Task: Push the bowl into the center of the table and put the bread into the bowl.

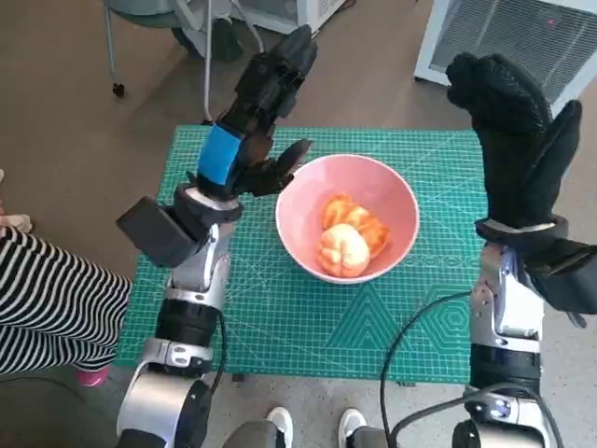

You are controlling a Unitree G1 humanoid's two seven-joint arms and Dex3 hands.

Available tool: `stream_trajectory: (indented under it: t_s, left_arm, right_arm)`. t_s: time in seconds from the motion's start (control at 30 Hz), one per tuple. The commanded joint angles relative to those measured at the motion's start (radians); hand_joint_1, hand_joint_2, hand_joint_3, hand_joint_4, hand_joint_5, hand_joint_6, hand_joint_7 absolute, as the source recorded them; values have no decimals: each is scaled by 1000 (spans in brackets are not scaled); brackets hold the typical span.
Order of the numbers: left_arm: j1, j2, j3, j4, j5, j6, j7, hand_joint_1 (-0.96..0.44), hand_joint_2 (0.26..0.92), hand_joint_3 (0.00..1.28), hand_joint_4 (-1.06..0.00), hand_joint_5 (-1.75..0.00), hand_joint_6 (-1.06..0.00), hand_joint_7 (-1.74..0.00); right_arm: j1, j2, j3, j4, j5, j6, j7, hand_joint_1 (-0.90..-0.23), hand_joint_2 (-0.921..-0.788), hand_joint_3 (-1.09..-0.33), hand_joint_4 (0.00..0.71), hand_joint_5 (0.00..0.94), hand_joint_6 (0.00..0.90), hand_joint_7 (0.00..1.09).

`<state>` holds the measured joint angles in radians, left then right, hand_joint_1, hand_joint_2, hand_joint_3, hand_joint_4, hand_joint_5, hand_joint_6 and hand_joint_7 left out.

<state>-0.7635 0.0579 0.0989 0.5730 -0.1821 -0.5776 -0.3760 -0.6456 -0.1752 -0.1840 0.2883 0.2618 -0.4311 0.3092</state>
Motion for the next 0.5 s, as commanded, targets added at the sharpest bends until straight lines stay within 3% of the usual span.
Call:
stream_trajectory:
  t_s: [0.03,0.3,0.5]
  left_arm:
    - [30,-10,-2,-16,-26,4,-15,-707,921,556,-49,-16,1,-307]
    - [47,-22,-12,-27,-28,8,-22,-706,921,471,-38,-11,1,-286]
    - [61,-27,-20,-35,-13,-5,-14,-705,921,461,-32,-8,1,-284]
  right_arm:
    - [5,-11,7,24,-22,-4,2,-712,-921,-679,176,7,100,403]
    - [7,-13,11,42,-8,-12,13,-714,-921,-684,176,5,101,401]
    - [14,-13,17,40,-20,-15,6,-715,-921,-686,179,6,100,399]
